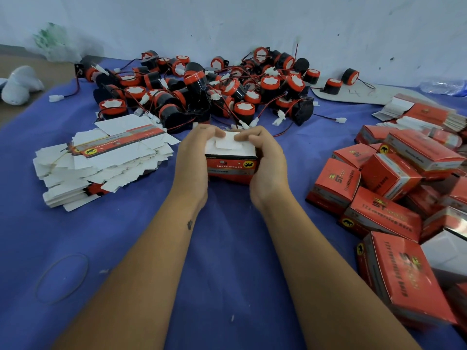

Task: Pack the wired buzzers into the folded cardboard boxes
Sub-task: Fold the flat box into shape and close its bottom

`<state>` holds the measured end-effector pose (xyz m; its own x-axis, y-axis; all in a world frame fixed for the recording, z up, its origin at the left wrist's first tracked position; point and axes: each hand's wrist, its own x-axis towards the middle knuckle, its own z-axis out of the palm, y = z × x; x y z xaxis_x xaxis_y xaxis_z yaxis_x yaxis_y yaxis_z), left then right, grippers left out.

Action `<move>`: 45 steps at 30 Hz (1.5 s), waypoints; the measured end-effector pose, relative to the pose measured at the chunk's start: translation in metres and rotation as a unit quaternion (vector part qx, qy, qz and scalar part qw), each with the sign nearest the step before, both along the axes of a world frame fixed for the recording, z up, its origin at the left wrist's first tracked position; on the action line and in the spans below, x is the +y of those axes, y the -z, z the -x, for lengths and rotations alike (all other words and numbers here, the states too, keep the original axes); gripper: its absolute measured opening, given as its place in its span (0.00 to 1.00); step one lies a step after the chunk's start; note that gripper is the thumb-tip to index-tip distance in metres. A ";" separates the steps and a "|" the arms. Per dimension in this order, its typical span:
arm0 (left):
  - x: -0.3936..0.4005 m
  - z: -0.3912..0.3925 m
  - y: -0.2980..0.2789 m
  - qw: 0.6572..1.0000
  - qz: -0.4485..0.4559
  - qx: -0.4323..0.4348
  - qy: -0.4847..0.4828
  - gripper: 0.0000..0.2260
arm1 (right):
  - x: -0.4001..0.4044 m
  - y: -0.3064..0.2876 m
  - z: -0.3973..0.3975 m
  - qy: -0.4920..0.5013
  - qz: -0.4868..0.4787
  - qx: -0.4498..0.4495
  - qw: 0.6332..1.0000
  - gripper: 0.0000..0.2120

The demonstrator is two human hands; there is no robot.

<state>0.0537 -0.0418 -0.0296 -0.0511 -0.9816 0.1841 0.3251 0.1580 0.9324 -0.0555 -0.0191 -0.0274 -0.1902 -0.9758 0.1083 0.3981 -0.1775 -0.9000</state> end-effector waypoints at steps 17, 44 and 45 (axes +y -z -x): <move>0.004 0.007 0.003 0.999 -0.049 0.018 0.004 0.09 | 0.005 -0.005 0.005 0.130 -0.022 0.223 0.966 0.06; -0.010 -0.012 0.016 0.934 0.067 -0.350 -0.023 0.29 | 0.000 -0.003 -0.008 0.026 -0.002 0.775 0.631 0.11; -0.010 -0.012 0.016 0.933 0.067 -0.352 -0.029 0.28 | -0.003 -0.005 -0.010 0.024 -0.008 0.785 0.619 0.09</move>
